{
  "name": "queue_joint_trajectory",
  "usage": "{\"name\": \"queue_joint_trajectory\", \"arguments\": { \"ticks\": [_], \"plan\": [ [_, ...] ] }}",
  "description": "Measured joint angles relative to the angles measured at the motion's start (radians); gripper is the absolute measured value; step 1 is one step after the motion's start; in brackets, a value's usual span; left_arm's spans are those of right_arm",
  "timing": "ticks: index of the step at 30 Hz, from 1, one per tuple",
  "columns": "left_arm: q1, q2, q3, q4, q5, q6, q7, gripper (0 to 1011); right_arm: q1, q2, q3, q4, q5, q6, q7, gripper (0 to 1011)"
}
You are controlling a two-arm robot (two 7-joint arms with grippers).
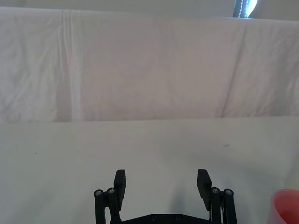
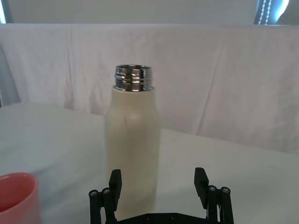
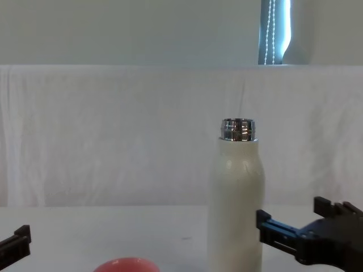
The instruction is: Grasp the thermos with one hand and pour water into the cup lid.
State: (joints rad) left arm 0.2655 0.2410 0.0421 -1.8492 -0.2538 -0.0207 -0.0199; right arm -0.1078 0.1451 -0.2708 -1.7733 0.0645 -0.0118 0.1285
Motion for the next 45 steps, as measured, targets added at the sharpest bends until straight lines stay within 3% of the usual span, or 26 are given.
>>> {"name": "queue_joint_trajectory", "arguments": {
  "ticks": [17, 27, 45],
  "plan": [
    [0.000, 0.000, 0.000, 0.000, 0.000, 0.000, 0.000, 1001, 0.080, -0.041, -0.033, 0.088, -0.033, 0.013, 0.031, 1003],
    [0.000, 0.000, 0.000, 0.000, 0.000, 0.000, 0.000, 1001, 0.117, -0.060, -0.027, 0.142, -0.015, 0.012, 0.041, 1003],
    [0.000, 0.000, 0.000, 0.000, 0.000, 0.000, 0.000, 1001, 0.154, -0.075, -0.041, 0.180, -0.025, 0.013, 0.036, 1003]
  ]
}}
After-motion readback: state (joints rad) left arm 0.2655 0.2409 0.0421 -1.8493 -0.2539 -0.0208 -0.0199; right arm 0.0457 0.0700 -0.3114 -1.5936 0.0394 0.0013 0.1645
